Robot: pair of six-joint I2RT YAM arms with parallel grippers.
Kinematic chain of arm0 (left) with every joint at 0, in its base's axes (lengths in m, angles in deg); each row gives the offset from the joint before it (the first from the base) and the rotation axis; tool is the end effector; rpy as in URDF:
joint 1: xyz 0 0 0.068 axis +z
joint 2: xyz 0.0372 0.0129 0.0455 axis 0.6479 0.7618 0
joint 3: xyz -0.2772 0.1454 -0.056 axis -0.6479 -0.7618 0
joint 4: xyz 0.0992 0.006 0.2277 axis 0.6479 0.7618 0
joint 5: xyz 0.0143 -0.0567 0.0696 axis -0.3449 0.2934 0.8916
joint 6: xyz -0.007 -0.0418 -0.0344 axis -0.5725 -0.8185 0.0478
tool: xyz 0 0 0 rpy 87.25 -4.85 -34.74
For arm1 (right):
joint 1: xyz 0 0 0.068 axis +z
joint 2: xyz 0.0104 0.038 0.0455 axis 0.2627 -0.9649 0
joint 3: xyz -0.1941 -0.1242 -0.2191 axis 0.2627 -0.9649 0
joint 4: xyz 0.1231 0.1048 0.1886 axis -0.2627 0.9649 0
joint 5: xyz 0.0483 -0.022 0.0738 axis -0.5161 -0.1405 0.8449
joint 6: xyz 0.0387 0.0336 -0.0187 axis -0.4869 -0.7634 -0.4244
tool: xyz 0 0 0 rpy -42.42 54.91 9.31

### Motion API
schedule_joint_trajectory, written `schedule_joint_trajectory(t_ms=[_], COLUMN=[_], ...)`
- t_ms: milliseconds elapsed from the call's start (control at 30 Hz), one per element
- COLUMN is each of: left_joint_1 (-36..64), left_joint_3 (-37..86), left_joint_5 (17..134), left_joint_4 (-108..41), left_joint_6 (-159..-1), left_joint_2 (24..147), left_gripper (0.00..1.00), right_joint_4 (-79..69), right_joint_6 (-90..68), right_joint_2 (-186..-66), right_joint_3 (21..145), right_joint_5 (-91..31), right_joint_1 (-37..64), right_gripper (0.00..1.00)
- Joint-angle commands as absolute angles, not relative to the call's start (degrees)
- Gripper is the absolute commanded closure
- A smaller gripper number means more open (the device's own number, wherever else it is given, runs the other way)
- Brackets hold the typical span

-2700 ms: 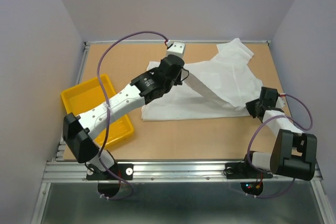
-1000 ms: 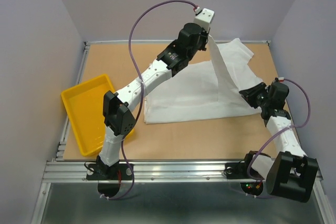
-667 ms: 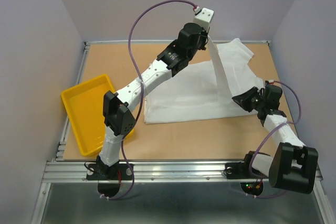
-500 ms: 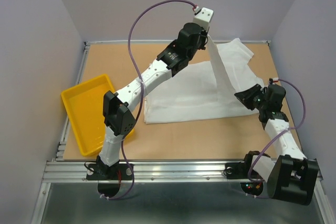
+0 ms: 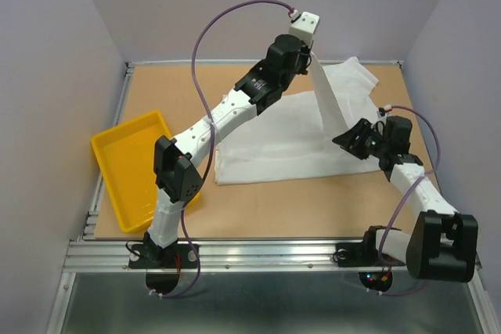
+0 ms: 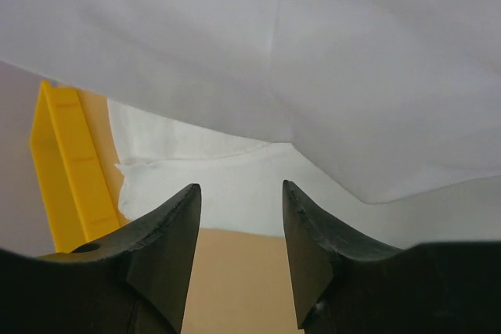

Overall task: Fold and stack the long sleeve shirts
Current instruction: Fold the shirt

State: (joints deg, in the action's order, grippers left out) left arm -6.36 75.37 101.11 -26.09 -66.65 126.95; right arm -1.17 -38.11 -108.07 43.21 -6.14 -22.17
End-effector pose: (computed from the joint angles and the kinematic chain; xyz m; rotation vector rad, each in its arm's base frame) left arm 0.3441 -0.3499 0.4792 0.4110 1.5051 -0.3944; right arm 0.2035 -0.0057 0.2835 0.4250 2.1035 0.8555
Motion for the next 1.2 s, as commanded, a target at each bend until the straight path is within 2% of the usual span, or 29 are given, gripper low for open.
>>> schedule_joint_trajectory(t_ms=[0,167,333,733,1167], left_joint_1=[-7.26,-8.57,-11.29,-16.04,-17.98], left_joint_3=[78.39,77.6,76.19,74.34,69.43], left_joint_5=[101.69,101.34,101.69,107.58,109.78], left_joint_4=[-29.37,-28.84,-28.05,-25.85,-25.32], left_joint_6=[-66.13,-64.29,-61.82,-58.31,-56.72], left_joint_2=[125.19,122.9,120.36,117.01,116.92], left_gripper=[0.97,0.97,0.97,0.97,0.97], right_joint_4=[-0.82,-2.93,-11.1,-30.08,-33.17], right_joint_6=[-36.1,-37.86,-41.54,-46.91,-48.58], right_joint_2=[-113.43,-120.2,-126.71,-128.83,-129.97], right_joint_3=[45.21,48.99,51.1,43.72,39.15], right_joint_5=[-6.55,-12.52,-15.87,-19.73,-21.15], right_joint_1=[-20.59,-20.68,-21.21,-27.18,-28.33], right_gripper=[0.48,0.51,0.55,0.56,0.56])
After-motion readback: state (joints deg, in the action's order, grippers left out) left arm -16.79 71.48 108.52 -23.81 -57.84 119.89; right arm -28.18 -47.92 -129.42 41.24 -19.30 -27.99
